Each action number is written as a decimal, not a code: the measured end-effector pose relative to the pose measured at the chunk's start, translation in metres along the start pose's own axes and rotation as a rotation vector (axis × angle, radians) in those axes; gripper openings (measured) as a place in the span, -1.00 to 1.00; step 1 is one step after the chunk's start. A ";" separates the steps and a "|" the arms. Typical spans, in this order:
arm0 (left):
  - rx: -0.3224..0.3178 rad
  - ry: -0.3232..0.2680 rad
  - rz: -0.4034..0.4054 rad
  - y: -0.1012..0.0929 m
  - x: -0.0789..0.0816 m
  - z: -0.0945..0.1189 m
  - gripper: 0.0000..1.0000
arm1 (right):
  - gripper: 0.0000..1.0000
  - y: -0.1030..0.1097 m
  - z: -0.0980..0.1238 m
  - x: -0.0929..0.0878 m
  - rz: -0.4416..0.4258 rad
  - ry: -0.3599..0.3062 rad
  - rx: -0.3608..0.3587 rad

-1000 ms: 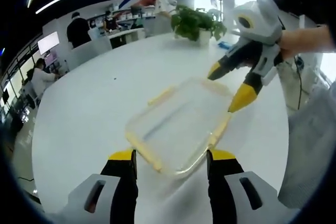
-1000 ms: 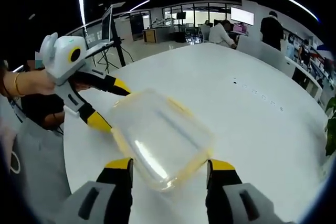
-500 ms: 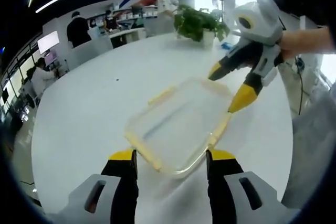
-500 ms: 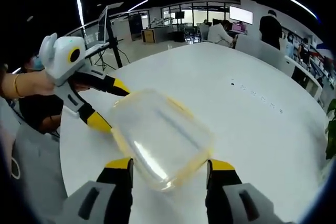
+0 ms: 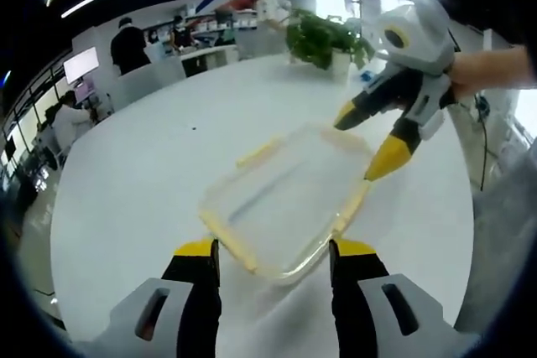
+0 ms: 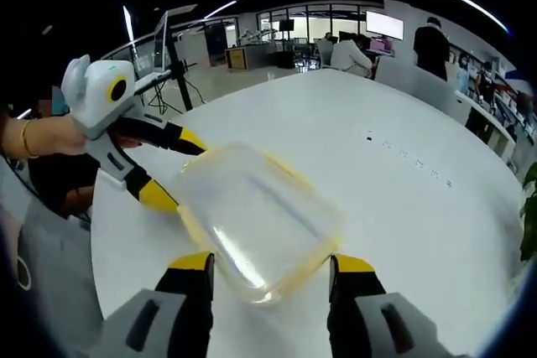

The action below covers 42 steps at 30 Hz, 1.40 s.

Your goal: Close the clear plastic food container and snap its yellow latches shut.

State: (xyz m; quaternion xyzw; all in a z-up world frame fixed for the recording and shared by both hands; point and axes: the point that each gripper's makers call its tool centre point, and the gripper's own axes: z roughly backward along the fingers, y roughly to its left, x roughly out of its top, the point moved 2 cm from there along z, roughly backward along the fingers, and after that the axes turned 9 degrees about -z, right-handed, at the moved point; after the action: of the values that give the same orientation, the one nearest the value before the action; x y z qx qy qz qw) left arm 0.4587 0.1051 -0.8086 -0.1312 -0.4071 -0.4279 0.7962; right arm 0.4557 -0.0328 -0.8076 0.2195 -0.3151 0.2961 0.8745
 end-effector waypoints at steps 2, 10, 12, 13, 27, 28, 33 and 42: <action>0.003 0.001 0.005 0.000 0.000 0.000 -0.01 | 0.07 0.000 0.000 0.000 -0.001 -0.001 -0.002; 0.035 0.014 0.040 0.004 -0.007 0.004 0.15 | 0.13 -0.003 0.002 -0.004 -0.053 -0.022 -0.026; 0.029 0.009 0.053 0.004 -0.008 0.008 0.15 | 0.13 -0.004 0.005 -0.006 -0.066 -0.027 -0.026; 0.031 0.003 0.066 0.004 -0.009 0.012 0.14 | 0.13 -0.004 0.007 -0.008 -0.080 -0.032 -0.027; 0.068 -0.028 0.131 0.001 -0.018 0.039 0.12 | 0.16 0.009 0.030 -0.026 -0.216 -0.119 -0.037; 0.073 -0.036 0.139 0.001 -0.018 0.042 0.13 | 0.16 0.011 0.032 -0.026 -0.217 -0.122 -0.038; 0.105 -0.032 0.119 -0.003 -0.020 0.053 0.21 | 0.15 0.017 0.040 -0.025 -0.227 -0.162 -0.040; 0.127 -0.113 0.175 -0.013 -0.012 0.075 0.28 | 0.17 0.028 0.055 -0.028 -0.227 -0.200 -0.050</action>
State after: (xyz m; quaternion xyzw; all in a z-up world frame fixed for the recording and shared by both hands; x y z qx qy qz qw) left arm 0.4051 0.1461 -0.7723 -0.1398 -0.4647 -0.3219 0.8130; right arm 0.3965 -0.0541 -0.7819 0.2600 -0.3811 0.1642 0.8719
